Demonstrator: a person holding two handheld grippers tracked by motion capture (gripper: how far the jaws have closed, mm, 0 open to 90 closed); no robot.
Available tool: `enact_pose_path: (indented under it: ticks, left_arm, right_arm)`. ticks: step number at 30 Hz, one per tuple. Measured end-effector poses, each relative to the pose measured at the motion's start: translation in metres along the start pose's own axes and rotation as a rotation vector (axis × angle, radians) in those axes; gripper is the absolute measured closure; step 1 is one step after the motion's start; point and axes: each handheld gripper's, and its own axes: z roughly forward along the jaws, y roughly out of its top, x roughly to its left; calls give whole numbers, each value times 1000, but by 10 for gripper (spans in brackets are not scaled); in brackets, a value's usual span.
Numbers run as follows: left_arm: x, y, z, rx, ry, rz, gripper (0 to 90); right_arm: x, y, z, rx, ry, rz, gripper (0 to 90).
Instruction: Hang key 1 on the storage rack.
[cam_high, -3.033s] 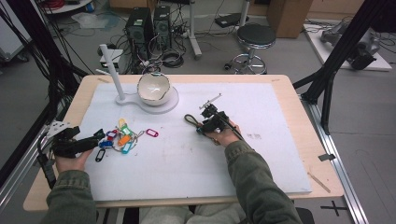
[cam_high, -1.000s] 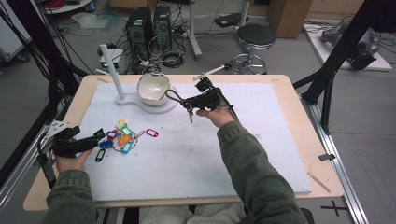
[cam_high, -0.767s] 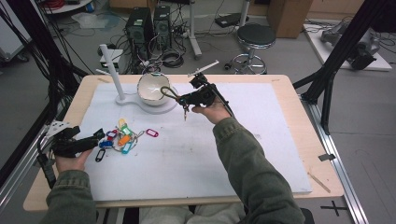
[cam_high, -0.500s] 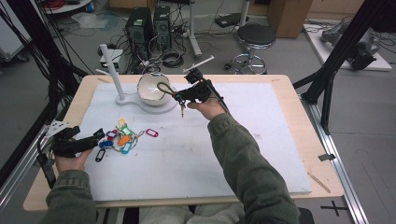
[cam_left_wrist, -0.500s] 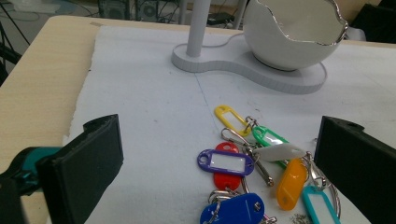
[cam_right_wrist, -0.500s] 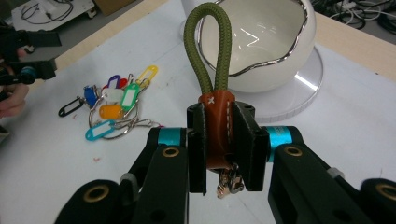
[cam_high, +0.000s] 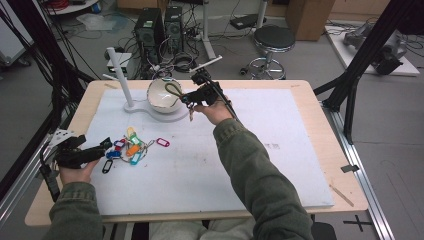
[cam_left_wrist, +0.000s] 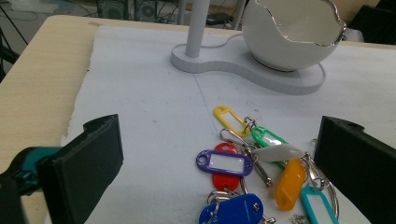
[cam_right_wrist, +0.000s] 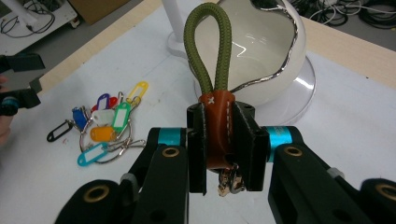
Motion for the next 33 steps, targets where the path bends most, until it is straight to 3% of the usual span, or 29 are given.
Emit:
enact_pose_path:
  ticks: [24,33]
  left_arm:
    - [2,0,0,-7,-9,-12,18]
    - [3,1,0,-16,-8,-18,18]
  right_arm:
    - [36,45,24,-25,16,-18,762]
    - [54,62,28,-58,47,-49,762]
